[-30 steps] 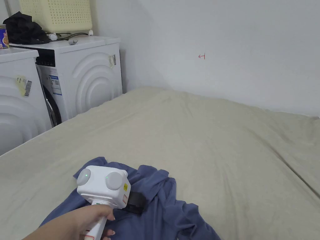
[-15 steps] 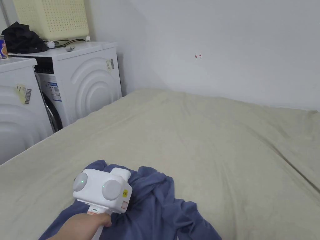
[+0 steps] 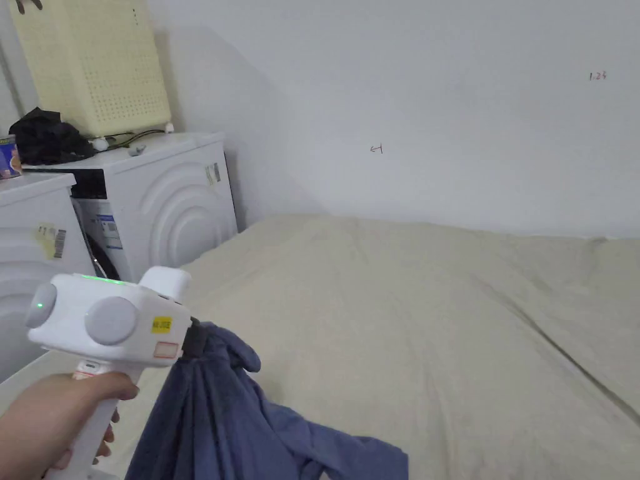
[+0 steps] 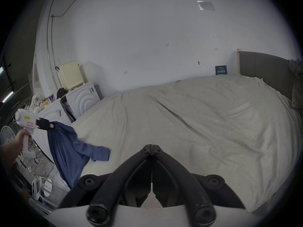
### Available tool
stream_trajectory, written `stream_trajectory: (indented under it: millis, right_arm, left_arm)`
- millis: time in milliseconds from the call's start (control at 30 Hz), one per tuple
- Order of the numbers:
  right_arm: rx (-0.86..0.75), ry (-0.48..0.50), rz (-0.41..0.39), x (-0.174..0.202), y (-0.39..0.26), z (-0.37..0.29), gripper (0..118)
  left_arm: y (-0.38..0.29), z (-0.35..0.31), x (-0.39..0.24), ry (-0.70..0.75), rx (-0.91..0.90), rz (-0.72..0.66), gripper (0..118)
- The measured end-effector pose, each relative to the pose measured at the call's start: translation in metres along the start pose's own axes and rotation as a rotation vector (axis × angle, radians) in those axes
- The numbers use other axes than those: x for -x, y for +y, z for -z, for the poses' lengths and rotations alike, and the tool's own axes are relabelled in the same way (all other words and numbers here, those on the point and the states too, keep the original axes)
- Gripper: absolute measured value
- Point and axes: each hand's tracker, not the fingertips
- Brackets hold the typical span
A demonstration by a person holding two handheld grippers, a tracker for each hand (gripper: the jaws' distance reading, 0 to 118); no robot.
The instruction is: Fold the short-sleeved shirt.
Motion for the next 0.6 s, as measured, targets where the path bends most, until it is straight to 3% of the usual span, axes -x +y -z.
stream_trajectory:
  millis: [167,333,467,600]
  right_arm:
    - [-0.056,-0.025,0.032,-0.020,0.009,-0.022,0]
    - [-0.103,-0.063,0.088,-0.041,0.013,-0.043,0]
    - [-0.128,-0.092,0.099,-0.056,0.012,-0.057,0]
    - [-0.132,-0.111,0.114,-0.071,0.009,-0.067,0]
  left_arm:
    - [0.066,-0.110,-0.053,-0.086,-0.210,0.124,3]
    - [0.126,-0.187,-0.136,-0.266,-0.389,0.226,3]
    - [0.158,-0.200,-0.209,-0.461,-0.413,0.226,3]
    - [0.173,-0.162,-0.290,-0.637,-0.268,0.210,3]
